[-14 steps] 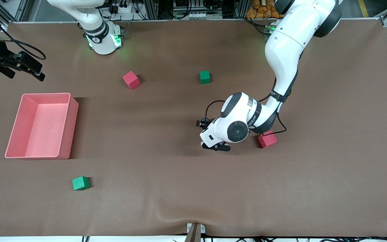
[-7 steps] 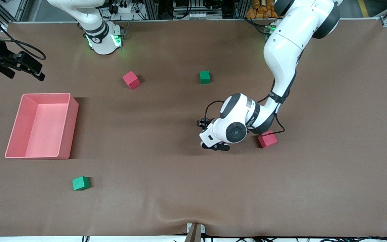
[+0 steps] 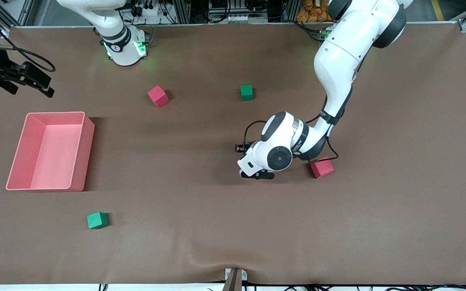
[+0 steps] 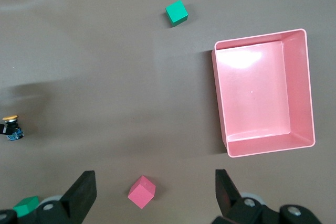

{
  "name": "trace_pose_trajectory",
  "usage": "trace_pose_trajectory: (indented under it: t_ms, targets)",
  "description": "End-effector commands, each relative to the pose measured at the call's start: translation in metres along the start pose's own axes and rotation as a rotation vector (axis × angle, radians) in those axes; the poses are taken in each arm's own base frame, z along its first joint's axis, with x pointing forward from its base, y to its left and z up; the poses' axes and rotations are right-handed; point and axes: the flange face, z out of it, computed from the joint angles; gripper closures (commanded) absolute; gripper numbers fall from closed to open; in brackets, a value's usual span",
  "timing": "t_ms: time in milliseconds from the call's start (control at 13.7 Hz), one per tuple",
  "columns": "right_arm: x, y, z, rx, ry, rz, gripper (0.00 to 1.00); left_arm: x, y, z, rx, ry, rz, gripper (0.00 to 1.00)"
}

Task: Place and upright button with both arms
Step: 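Lower the open left gripper around the button's blue base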

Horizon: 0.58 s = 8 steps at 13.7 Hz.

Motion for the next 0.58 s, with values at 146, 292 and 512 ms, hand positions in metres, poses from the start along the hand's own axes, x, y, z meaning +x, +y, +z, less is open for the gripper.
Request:
trace_pose_trajectory:
  t_ms: [146,292,512]
  targets:
    - [0.002,0.004,-0.004,-0.008,0.010,-0.007,0.00,0.005,0.008,0.005,0.005,0.022,-0.007,0.26]
    - [0.002,0.004,-0.004,-0.008,0.010,-0.007,0.00,0.006,0.008,0.008,0.001,0.028,-0.006,0.26]
    - [0.002,0.004,-0.004,-0.008,0.010,-0.007,0.00,0.006,0.009,0.015,0.006,0.028,0.003,0.28]
